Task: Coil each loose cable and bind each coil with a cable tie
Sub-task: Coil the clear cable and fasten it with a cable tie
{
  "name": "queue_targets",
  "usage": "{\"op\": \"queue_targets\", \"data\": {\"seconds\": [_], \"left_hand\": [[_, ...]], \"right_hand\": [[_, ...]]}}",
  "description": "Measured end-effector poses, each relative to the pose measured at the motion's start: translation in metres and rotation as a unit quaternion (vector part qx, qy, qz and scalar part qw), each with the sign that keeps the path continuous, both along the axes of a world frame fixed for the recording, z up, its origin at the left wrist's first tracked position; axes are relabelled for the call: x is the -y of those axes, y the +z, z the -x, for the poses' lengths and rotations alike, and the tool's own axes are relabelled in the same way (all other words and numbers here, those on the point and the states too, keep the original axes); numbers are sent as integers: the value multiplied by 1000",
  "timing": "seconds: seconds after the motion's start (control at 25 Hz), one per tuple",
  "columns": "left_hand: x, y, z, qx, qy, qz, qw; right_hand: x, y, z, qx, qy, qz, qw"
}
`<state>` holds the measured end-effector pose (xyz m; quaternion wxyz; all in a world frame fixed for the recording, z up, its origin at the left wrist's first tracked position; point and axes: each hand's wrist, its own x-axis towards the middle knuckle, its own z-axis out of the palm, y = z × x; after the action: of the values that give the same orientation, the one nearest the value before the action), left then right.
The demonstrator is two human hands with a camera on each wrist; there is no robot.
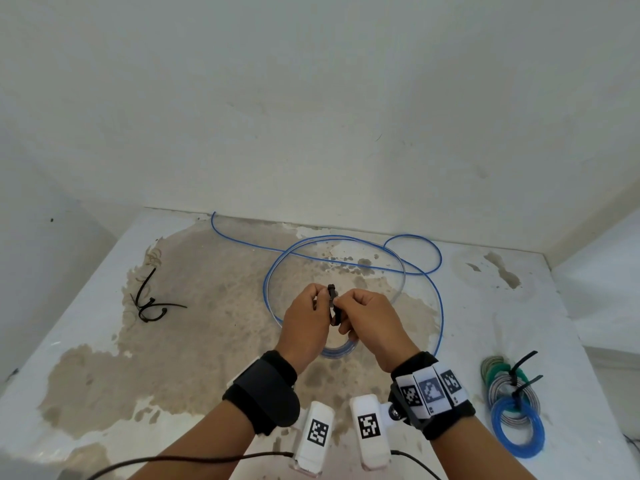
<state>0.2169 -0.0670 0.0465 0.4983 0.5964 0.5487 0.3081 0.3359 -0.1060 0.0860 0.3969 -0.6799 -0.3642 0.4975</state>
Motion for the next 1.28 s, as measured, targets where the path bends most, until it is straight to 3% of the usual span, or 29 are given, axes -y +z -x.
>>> {"op": "queue_targets", "data": {"seconds": [0.28, 0.52, 0.72, 0.92, 1.08, 1.28], "left_hand": [[1, 0, 4, -29, -31, -100, 994], [6, 4, 5, -48, -58, -155, 985], [-2, 4, 15, -71, -103, -105, 986], [0, 9, 18, -43, -120, -39, 991], [2, 11, 16, -16, -87, 39, 995], [4, 11, 16, -35, -106, -20, 994]], "right_hand": [[-3, 3, -4, -93, -22, 6, 995], [-6, -1, -7, -92, -31, -2, 995], [-11, 1, -13, -36, -29, 29, 998], [-19, 10, -21, -104, -26, 99, 989], [-25, 15, -24, -87, -30, 87, 992], [-28, 14, -21, -65, -21, 26, 997]]}}
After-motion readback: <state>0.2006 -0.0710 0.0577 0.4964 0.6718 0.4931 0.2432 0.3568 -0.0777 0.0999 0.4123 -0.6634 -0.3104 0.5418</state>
